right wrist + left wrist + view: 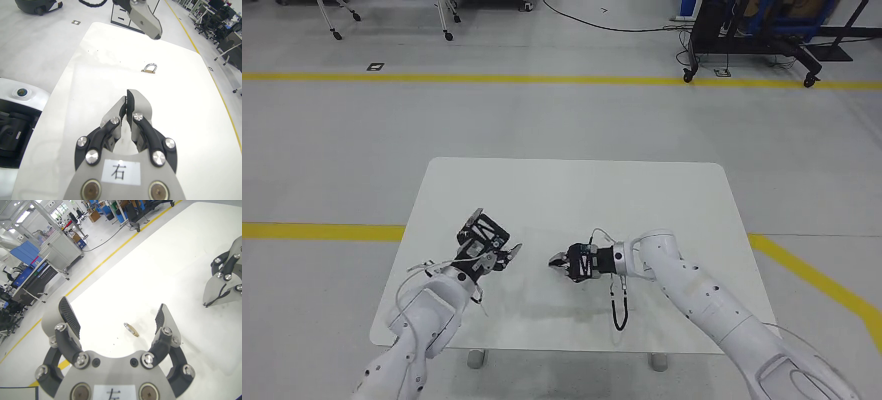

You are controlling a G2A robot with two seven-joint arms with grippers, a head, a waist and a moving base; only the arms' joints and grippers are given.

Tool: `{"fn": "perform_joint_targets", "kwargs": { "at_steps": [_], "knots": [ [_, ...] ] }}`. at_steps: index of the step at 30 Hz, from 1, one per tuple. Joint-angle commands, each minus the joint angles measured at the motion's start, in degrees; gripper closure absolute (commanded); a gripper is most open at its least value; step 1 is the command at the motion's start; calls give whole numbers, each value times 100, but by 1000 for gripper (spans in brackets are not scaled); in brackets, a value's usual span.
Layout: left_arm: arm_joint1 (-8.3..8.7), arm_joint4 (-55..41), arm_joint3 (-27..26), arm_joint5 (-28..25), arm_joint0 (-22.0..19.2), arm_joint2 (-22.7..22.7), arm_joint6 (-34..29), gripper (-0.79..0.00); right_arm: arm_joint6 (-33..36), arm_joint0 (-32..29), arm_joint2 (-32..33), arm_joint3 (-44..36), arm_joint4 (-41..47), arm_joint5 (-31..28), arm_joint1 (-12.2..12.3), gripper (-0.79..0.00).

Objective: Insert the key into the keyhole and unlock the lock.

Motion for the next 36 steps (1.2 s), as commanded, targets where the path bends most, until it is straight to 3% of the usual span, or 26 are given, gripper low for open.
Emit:
{"fn": "perform_joint_targets", "kwargs": {
  "at_steps": [1,9,18,22,25,28,31,34,36],
  "knots": [
    [-21,129,63,-60,-165,215,-186,-785,-76,63,-36,120,30,4,-19,0],
    [-104,705,518,-383,-633,980,-657,-785,-439,382,-83,731,234,75,-92,0],
    [-291,804,1282,50,-1161,1586,-1140,-785,-1004,705,-159,1295,416,-200,-156,0],
    [-342,713,1286,291,-1304,1591,-1175,-785,-1625,763,-130,1503,576,-532,-141,0],
    [-298,524,941,573,-1143,1133,-1041,-785,-1936,760,-195,1546,603,-552,-118,0],
    [-197,113,416,758,-691,267,-781,-785,-1936,760,-195,1546,603,-552,-118,0],
    [-98,-431,-3,634,-123,-660,-395,-785,-1936,760,-195,1546,603,-552,-118,0],
    [-57,-1360,-79,439,281,-1401,10,-785,-2032,650,-266,1388,829,-552,-135,0],
    [-49,-1679,-52,312,361,-1565,98,-785,-2187,597,-477,1344,1421,-552,-159,0]
  ]
}}
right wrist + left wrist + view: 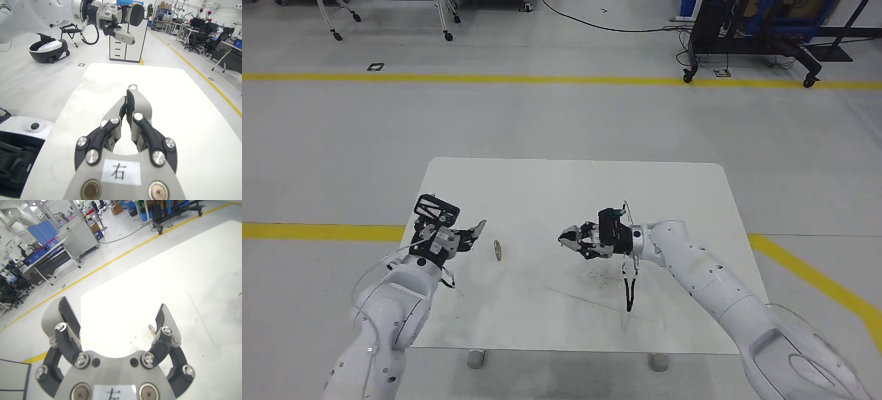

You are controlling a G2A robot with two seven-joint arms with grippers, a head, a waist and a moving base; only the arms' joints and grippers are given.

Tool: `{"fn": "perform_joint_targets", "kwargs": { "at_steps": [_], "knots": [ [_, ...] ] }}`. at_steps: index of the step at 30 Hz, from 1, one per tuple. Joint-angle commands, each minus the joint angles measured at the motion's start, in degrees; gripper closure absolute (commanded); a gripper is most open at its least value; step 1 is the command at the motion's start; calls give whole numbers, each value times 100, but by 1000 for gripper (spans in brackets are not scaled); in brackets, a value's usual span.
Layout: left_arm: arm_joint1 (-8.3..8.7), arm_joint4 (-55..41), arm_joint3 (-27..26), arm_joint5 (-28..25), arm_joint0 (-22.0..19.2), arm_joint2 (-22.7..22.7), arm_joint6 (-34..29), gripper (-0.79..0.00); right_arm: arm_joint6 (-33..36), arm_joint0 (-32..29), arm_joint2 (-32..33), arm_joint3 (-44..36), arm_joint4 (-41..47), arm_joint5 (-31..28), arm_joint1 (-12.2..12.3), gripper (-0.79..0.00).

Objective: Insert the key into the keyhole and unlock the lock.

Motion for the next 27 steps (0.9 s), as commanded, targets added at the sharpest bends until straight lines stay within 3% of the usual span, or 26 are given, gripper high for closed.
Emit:
{"fn": "perform_joint_targets", "kwargs": {
  "at_steps": [1,4,9,13,15,18,22,27],
  "knots": [
    [0,-119,15,-24,16,-53,19,-785,-157,-9,-285,-45,794,0,-28,0],
    [0,-119,15,-24,16,-53,19,-785,-157,123,-863,-22,2064,0,-52,0],
    [-7,-287,99,-59,3,-31,95,-785,-152,150,-929,-14,2183,0,-50,0],
    [-11,-2353,282,-1037,-193,-175,-129,-785,-152,150,-929,-14,2183,0,-50,0],
    [8,-3786,458,-1670,-301,-206,-683,-785,-163,53,-869,-60,2408,6,-53,0],
    [64,-5469,857,-2147,-614,-126,-1825,-785,-157,-184,-800,-360,3269,0,-88,0],
    [118,-7232,1517,-2140,-1160,196,-3148,-785,-157,-285,-1181,-605,4714,0,-149,0],
    [118,-8408,2209,-2178,-1642,655,-3874,-785,-55,-23,-1872,-350,5789,0,-258,0]
  ]
}}
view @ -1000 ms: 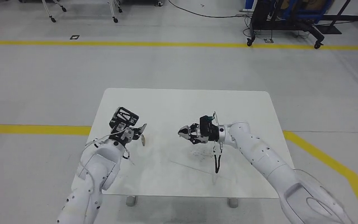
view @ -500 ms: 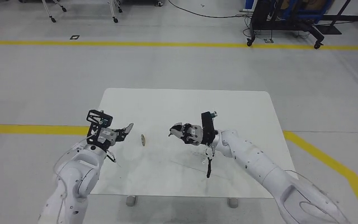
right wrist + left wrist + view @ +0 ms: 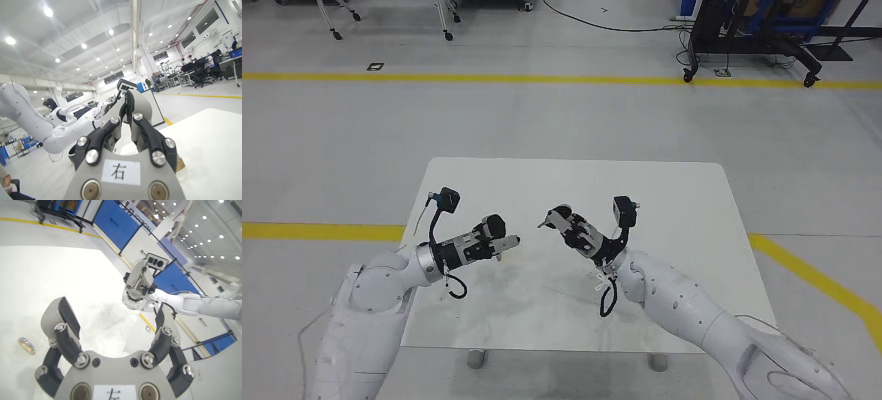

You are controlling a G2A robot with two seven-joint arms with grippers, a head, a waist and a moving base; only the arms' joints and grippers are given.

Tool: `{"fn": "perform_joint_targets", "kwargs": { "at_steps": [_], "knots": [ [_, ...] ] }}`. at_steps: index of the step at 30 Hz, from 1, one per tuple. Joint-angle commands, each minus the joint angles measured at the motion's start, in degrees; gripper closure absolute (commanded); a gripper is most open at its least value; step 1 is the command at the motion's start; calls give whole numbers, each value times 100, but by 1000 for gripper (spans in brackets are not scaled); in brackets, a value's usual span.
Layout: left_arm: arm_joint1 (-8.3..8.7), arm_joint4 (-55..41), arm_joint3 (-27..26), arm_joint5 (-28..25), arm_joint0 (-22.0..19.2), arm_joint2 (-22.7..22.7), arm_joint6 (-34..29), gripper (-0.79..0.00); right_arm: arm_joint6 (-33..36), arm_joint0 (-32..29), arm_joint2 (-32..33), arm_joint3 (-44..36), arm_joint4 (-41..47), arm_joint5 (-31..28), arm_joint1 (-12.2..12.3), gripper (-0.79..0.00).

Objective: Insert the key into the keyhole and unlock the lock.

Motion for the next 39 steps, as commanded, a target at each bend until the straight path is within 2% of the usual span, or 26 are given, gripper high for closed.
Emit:
{"fn": "perform_joint_targets", "kwargs": {
  "at_steps": [1,2,3,5,10,19,21,27,30,39],
  "knots": [
    [-4,-506,251,-21,-130,156,-221,-714,83,83,-261,26,394,0,-47,0],
    [-1,-665,343,-54,-201,212,-350,-582,103,119,-384,0,558,0,-72,0],
    [5,-726,431,-92,-269,236,-423,-496,108,151,-487,12,726,0,-94,0],
    [11,-778,538,-145,-343,279,-459,-409,132,221,-616,121,920,0,-126,0],
    [33,-783,682,-239,-451,340,-409,-360,214,343,-923,299,1230,0,-229,0],
    [99,-629,609,-17,-445,352,-314,-317,613,519,-1274,531,1686,0,-442,0],
    [113,-611,591,4,-431,363,-309,-249,611,551,-1278,606,1689,0,-474,0],
    [149,-488,548,105,-429,441,-324,-120,485,566,-1264,774,1611,0,-531,0],
    [163,-430,539,187,-441,484,-303,0,464,563,-1274,797,1595,0,-545,0],
    [212,-297,488,544,-390,430,43,0,412,581,-1311,909,1450,0,-558,0]
  ]
}}
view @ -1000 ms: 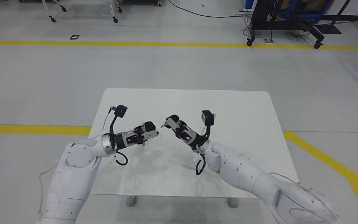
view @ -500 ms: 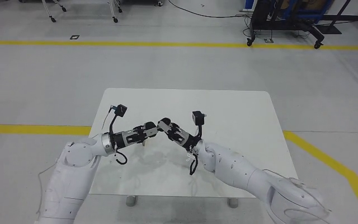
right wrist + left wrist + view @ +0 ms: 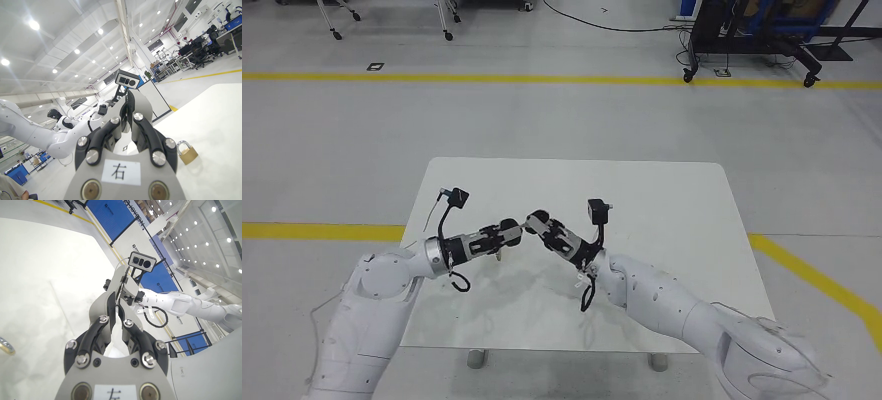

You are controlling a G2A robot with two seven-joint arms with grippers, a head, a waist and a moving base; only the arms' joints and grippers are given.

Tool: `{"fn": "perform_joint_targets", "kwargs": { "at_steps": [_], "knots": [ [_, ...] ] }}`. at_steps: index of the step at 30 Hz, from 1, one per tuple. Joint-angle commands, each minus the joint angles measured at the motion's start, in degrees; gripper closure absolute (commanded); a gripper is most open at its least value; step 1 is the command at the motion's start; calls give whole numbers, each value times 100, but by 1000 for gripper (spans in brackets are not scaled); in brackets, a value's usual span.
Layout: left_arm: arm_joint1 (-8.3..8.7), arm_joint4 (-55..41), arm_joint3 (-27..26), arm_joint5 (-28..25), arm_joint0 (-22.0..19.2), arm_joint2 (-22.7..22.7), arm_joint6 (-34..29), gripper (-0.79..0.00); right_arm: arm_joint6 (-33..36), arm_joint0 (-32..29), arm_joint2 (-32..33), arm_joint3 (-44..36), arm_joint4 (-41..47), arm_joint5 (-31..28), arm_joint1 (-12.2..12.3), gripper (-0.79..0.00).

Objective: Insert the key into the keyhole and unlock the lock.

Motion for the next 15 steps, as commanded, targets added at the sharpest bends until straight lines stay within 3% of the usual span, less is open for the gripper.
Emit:
{"fn": "perform_joint_targets", "kwargs": {
  "at_steps": [1,15],
  "knots": [
    [8,-5,-25,25,12,8,31,0,0,10,-10,15,-30,0,-3,0],
    [67,-364,33,-3,-4,47,-23,0,153,26,-58,115,18,0,-8,0]
  ]
}}
